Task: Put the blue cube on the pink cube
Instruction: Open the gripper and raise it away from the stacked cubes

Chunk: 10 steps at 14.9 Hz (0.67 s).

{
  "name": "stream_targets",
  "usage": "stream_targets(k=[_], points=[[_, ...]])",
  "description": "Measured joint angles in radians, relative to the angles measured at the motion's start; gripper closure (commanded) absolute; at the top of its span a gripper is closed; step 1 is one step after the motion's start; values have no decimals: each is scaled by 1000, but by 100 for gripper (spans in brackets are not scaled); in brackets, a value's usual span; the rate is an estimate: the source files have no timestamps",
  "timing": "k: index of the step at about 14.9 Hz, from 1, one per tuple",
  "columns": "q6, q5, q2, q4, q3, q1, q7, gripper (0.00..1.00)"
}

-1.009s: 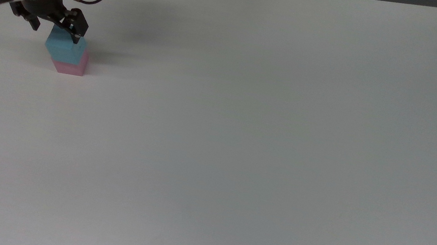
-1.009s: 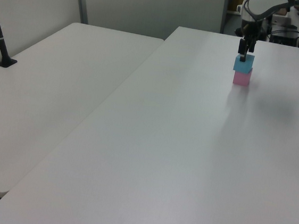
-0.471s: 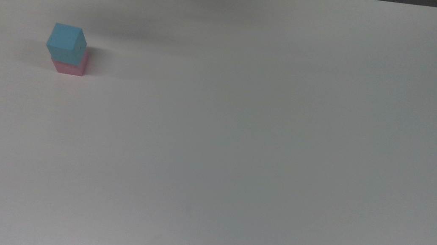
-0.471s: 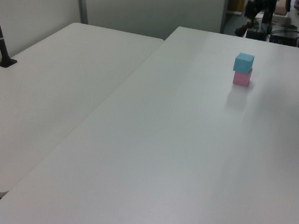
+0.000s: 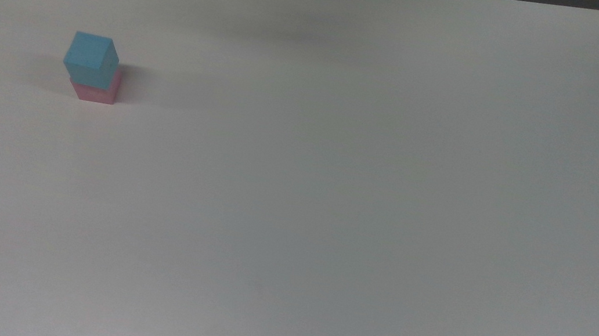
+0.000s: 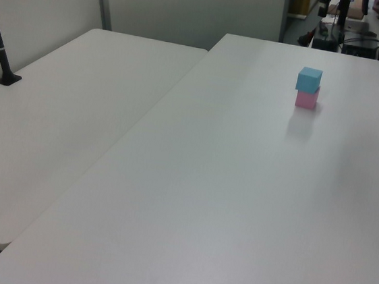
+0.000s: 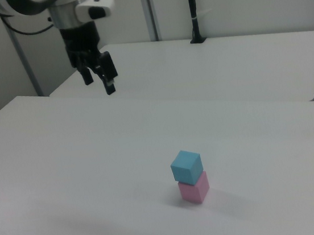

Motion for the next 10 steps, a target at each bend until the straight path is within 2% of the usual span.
stream_targets(k=[4,10], points=[[8,-53,3,-3,-11,75,-33,0],[15,-56,11,-8,-15,78,-165,0]])
